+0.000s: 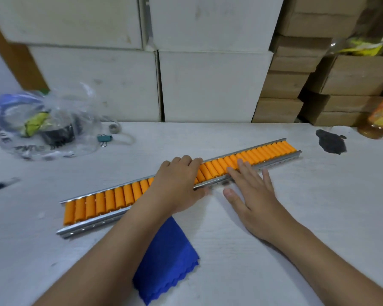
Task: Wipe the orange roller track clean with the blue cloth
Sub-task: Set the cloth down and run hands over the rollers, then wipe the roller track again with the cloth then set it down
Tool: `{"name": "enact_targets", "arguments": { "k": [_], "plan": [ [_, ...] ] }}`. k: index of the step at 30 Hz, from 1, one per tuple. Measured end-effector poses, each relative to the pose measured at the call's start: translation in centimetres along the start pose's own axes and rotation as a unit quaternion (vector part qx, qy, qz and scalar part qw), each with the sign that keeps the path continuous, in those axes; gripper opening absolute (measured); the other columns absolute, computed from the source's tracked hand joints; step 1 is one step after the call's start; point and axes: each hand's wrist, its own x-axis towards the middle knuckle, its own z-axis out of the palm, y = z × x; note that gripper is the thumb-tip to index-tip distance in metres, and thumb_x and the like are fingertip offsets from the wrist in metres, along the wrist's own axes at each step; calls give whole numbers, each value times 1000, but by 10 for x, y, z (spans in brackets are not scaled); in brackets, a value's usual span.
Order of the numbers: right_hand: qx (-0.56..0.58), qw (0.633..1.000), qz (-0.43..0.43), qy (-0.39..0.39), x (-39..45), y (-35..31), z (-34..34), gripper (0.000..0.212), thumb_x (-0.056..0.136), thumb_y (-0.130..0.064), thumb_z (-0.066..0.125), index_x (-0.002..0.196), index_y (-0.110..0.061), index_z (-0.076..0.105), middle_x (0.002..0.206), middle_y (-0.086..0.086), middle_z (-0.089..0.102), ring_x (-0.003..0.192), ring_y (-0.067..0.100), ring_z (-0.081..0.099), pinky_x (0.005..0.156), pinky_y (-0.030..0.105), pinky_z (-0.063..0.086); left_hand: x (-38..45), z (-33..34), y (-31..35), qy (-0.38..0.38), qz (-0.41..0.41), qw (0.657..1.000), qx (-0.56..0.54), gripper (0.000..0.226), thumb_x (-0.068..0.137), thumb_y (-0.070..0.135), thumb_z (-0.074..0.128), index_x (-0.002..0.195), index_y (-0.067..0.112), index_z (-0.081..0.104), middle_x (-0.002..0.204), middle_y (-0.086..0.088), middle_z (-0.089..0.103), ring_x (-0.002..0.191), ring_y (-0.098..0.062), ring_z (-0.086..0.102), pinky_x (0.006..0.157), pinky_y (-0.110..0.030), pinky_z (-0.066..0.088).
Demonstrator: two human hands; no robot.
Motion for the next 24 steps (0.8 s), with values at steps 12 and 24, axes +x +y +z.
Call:
{"name": "enact_targets", "arguments": {
  "k": [12, 24],
  "plan": [
    [62, 946, -244, -205, -45, -112, 19, 75, 80, -74, 41, 144, -38, 25, 148, -28, -2, 134, -14, -12, 110, 19, -15, -163, -46, -103, 75, -231, 962, -123, 82, 64, 57, 59, 138, 33, 33, 136, 3, 41, 127, -16, 34, 104, -29, 26],
    [46, 958, -199, -202, -47, -125, 20, 86, 68, -86, 28, 142, -42, 27, 150, -29, 5, 132, -18, -11, 112, 20, -13, -158, -37, -113, 87, -229, 943, -226, 88, 71, 45, 73, 142, 26, 25, 135, 0, 41, 122, -13, 41, 101, -30, 35]
  ]
}}
